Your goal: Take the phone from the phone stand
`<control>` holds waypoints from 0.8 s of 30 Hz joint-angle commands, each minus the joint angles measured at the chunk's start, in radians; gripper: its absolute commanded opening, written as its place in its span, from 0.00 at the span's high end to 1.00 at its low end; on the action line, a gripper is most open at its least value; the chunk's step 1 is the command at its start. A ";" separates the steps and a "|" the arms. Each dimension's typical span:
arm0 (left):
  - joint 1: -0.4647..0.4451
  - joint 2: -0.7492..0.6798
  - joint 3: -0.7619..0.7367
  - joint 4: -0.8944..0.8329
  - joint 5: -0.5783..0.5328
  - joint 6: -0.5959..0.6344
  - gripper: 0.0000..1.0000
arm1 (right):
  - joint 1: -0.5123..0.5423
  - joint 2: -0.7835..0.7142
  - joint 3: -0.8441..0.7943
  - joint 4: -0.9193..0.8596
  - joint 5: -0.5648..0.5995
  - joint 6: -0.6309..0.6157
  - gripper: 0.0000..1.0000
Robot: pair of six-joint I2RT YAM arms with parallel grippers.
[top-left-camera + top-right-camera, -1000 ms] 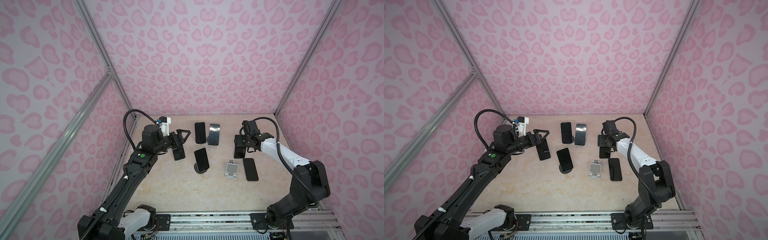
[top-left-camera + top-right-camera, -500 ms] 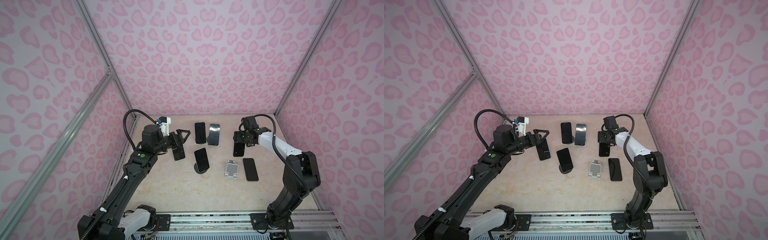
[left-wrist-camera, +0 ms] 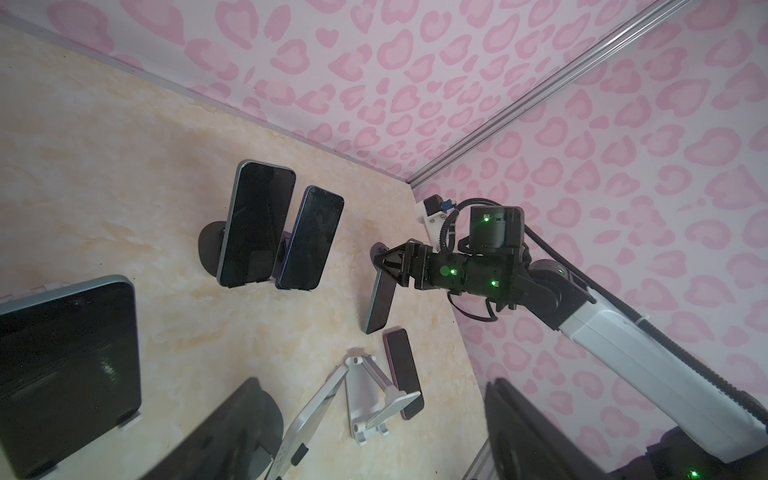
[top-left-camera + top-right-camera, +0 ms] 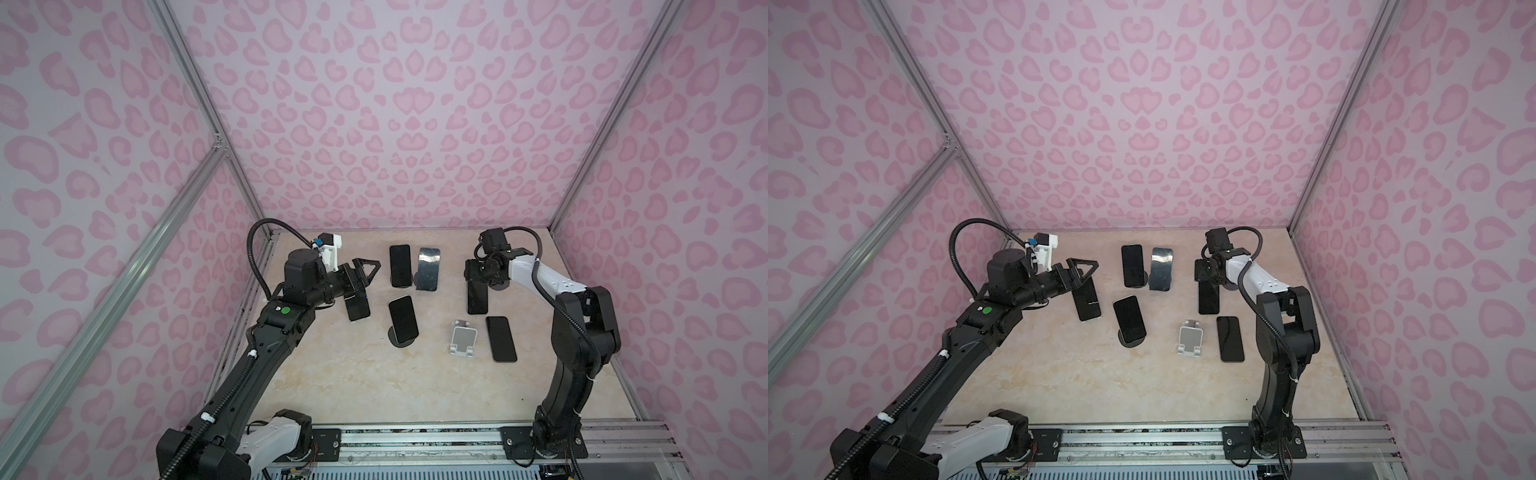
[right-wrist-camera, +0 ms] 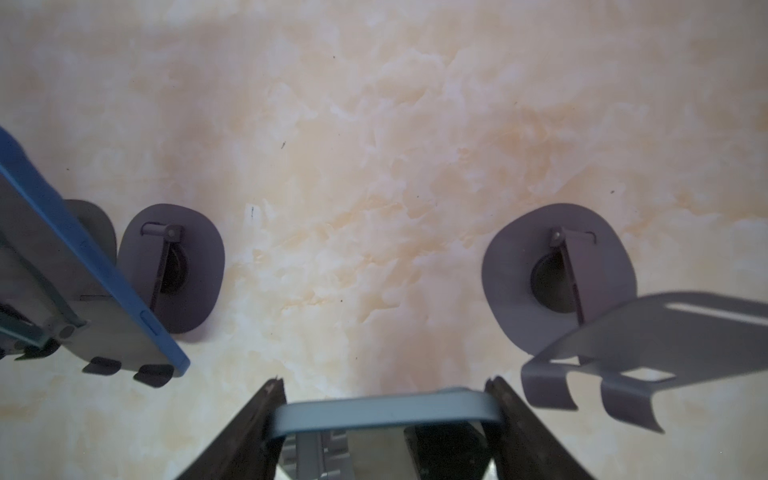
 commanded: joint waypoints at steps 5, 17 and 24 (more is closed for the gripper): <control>0.004 0.005 0.010 0.027 0.009 0.000 0.13 | 0.001 0.103 0.082 -0.020 -0.003 -0.013 0.58; 0.006 0.011 0.009 0.030 0.017 -0.004 0.13 | 0.010 0.240 0.170 -0.034 0.002 0.010 0.50; 0.006 0.026 0.007 0.037 0.025 -0.013 0.13 | 0.015 0.252 0.152 -0.018 0.033 0.026 0.42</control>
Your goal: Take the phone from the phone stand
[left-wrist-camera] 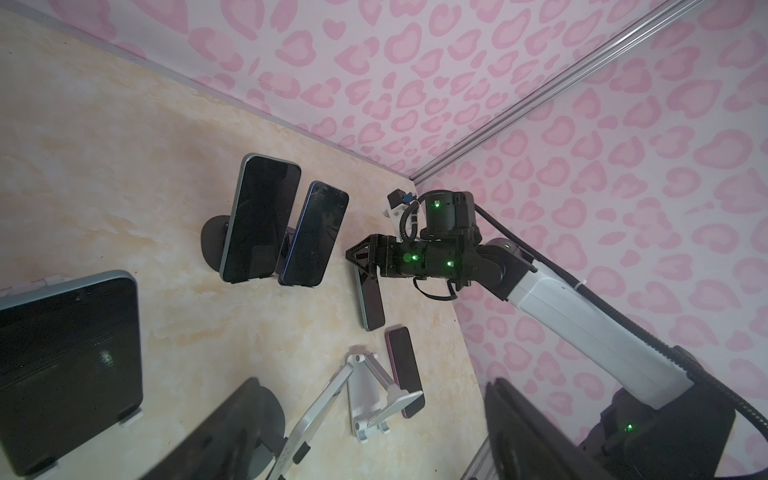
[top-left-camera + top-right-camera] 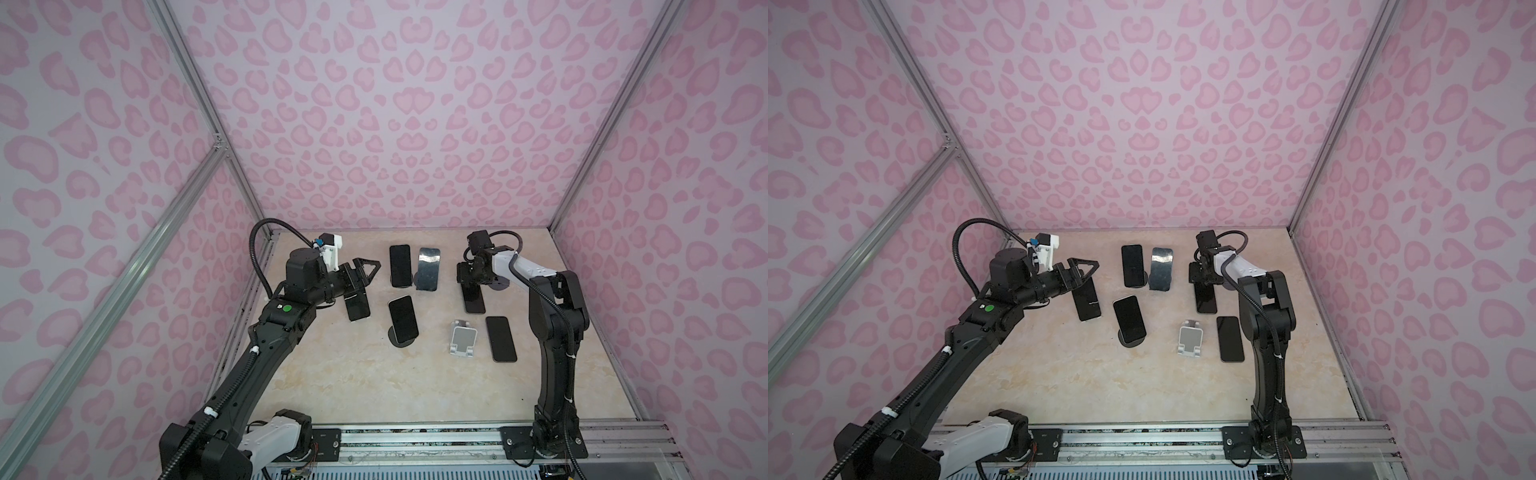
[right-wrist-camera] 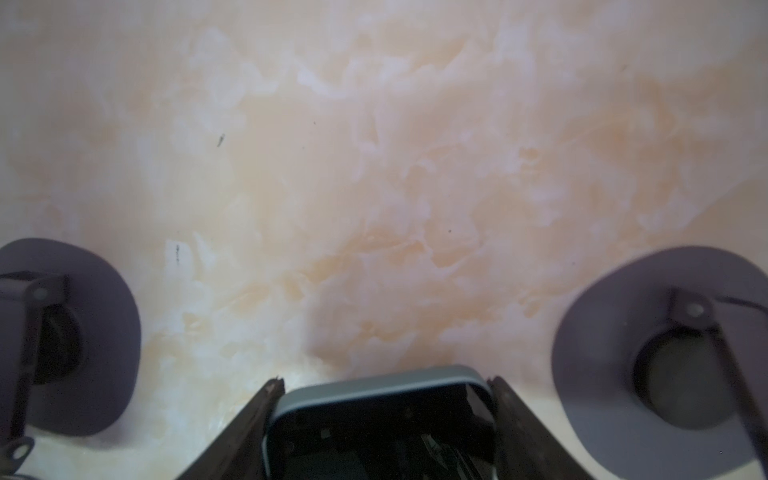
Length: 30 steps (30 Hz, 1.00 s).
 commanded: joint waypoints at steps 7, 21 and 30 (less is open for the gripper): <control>0.001 0.009 0.005 0.036 0.013 -0.002 0.13 | 0.015 0.028 -0.022 0.035 0.035 0.005 0.36; 0.003 0.000 0.005 0.036 0.015 0.000 0.13 | 0.022 0.026 0.018 0.009 0.047 0.024 0.23; 0.001 -0.014 0.003 0.036 0.012 0.004 0.13 | 0.041 0.015 0.046 -0.009 0.063 0.035 0.20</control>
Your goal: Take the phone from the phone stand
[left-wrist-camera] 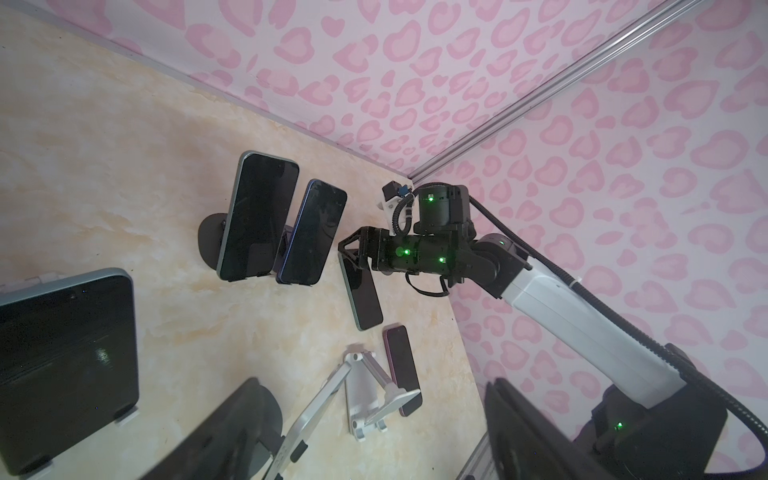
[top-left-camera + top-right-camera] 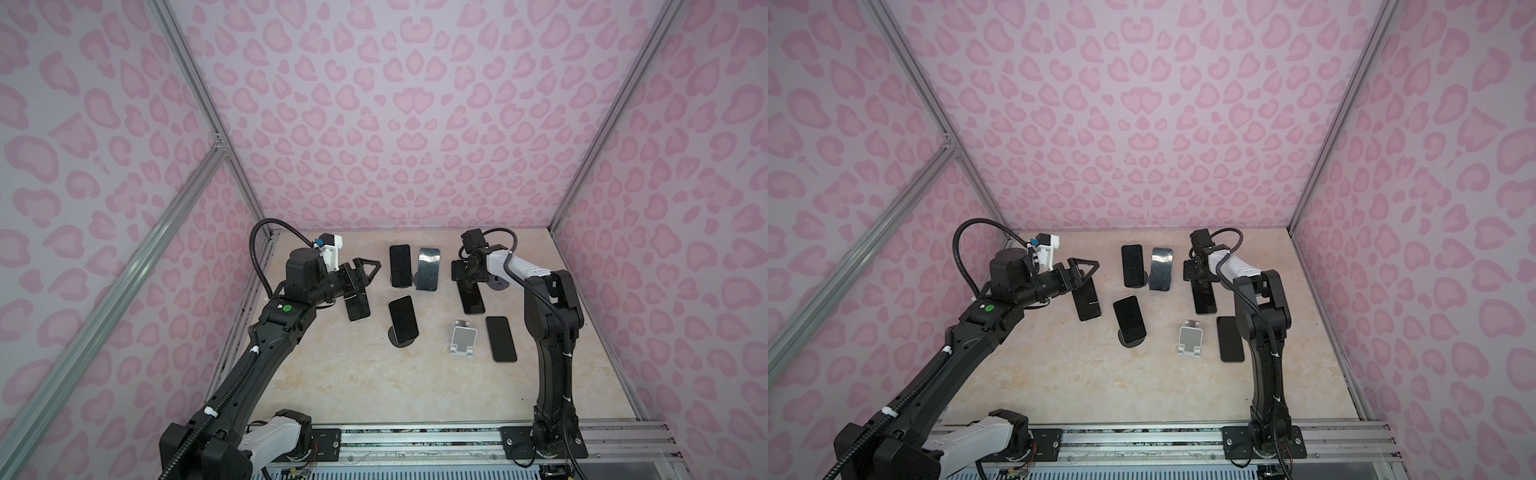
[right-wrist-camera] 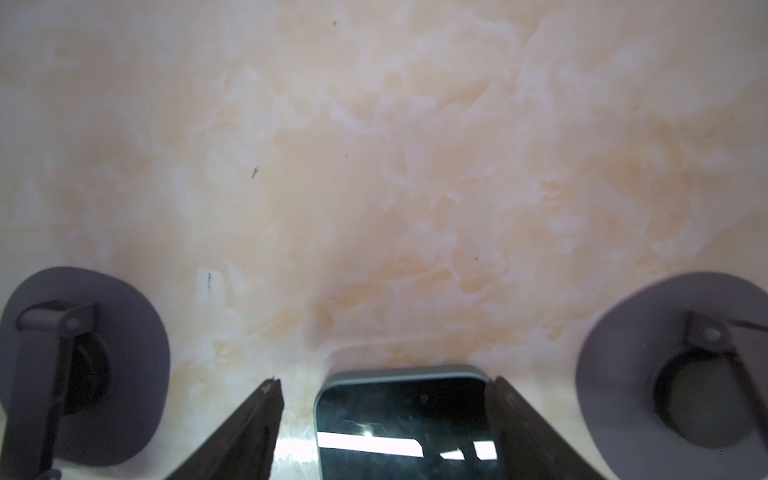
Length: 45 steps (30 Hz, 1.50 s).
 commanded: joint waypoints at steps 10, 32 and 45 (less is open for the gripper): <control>0.000 -0.019 0.002 0.032 -0.003 0.010 0.13 | 0.056 -0.352 -0.092 -0.049 0.189 0.110 0.13; -0.067 -0.026 -0.008 0.046 -0.002 0.014 0.13 | 0.545 -0.899 -0.866 0.066 0.448 0.614 0.01; -0.070 0.008 -0.006 0.048 0.007 0.013 0.13 | 0.572 -0.736 -0.873 0.098 0.498 0.677 0.34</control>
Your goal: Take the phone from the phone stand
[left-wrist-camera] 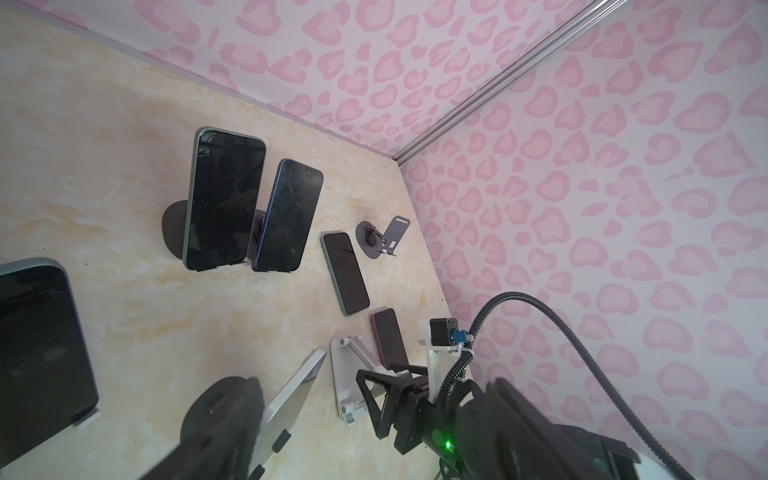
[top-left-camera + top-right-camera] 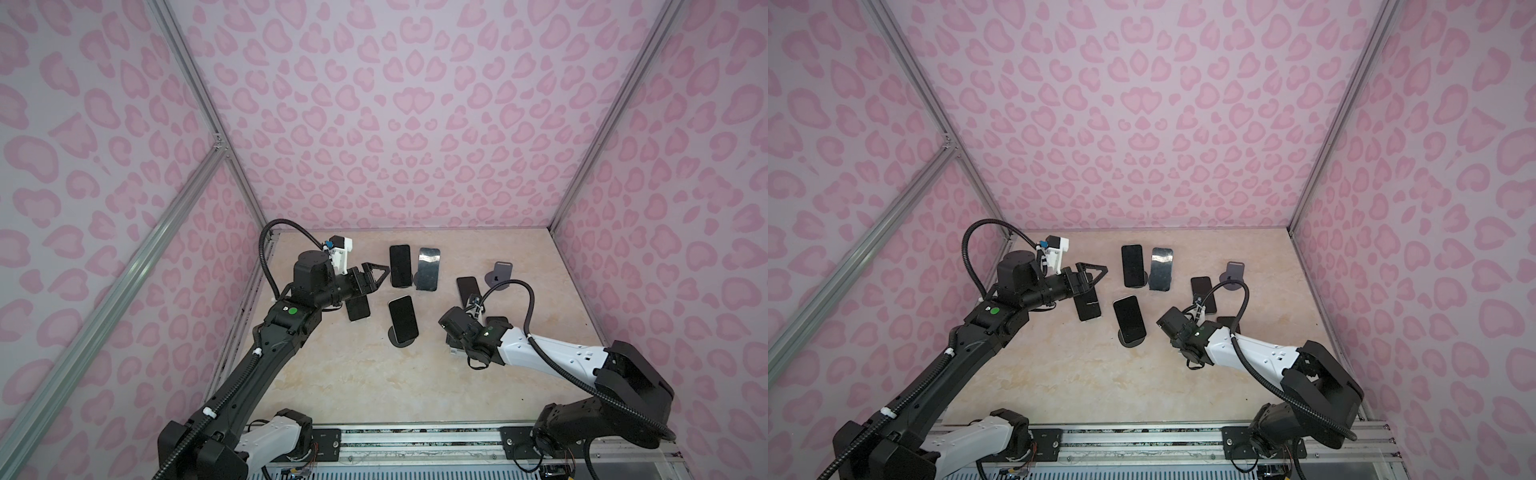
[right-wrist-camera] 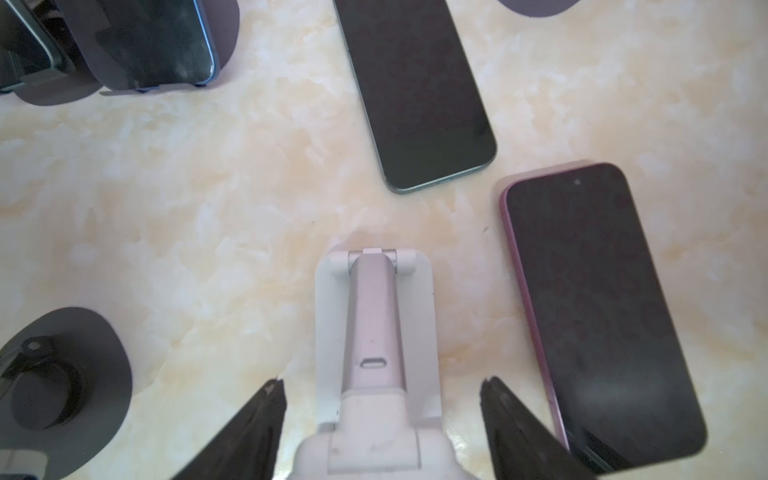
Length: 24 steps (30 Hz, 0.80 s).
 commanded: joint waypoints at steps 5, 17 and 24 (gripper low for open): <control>0.001 -0.003 0.004 0.034 0.008 0.013 0.13 | 0.043 -0.074 0.018 -0.057 0.119 -0.046 0.54; 0.003 -0.040 0.005 0.032 0.001 0.021 0.13 | -0.308 -0.297 0.261 -0.168 0.199 -0.406 0.56; 0.005 -0.035 0.001 0.022 -0.043 0.050 0.13 | -0.866 -0.002 0.389 0.106 -0.156 -0.423 0.57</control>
